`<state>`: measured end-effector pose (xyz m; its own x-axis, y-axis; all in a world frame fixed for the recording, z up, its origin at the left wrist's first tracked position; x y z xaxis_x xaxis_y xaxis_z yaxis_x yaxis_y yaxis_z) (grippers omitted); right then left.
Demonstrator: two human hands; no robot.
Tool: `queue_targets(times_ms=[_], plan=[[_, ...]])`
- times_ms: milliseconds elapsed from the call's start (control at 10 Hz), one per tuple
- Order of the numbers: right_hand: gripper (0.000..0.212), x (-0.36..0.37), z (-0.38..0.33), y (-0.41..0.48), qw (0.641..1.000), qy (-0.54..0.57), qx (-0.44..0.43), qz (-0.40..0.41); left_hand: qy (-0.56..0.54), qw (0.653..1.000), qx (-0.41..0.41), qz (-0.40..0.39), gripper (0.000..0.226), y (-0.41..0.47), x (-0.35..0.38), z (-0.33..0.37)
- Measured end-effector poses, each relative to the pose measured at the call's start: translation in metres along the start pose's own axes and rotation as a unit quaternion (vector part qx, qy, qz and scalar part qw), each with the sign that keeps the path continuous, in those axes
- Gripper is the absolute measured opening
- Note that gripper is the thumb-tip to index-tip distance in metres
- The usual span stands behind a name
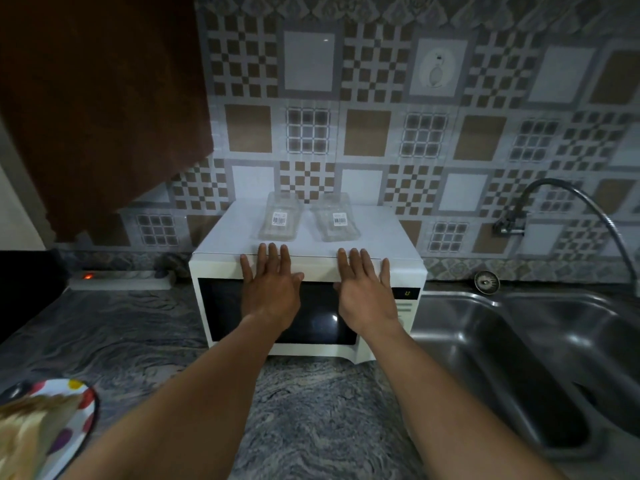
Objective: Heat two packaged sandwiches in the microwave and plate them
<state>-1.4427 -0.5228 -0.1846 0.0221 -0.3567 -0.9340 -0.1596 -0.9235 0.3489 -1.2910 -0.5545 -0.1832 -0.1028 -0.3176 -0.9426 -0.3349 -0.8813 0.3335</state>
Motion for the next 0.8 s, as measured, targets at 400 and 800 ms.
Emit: queue_targets(times_ms=[400, 800], plan=[[0.078, 0.020, 0.054, -0.051, 0.999, 0.035, 0.027, -0.004, -0.050, 0.998, 0.041, 0.009, 0.069, -0.069, 0.076, 0.062], [0.066, 0.048, 0.079, -0.131, 0.979, 0.170, 0.077, -0.082, -0.122, 0.987, 0.037, -0.102, 0.066, -0.147, 0.122, 0.074]])
Point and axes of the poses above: each hand's wrist, its own y-axis towards the middle knuckle, its own x-axis out of the palm, z = x × y, the point moved 10 cm from there along y, towards the middle knuckle, and after that the axes turned 10 degrees about x, right-handed, at the moved point
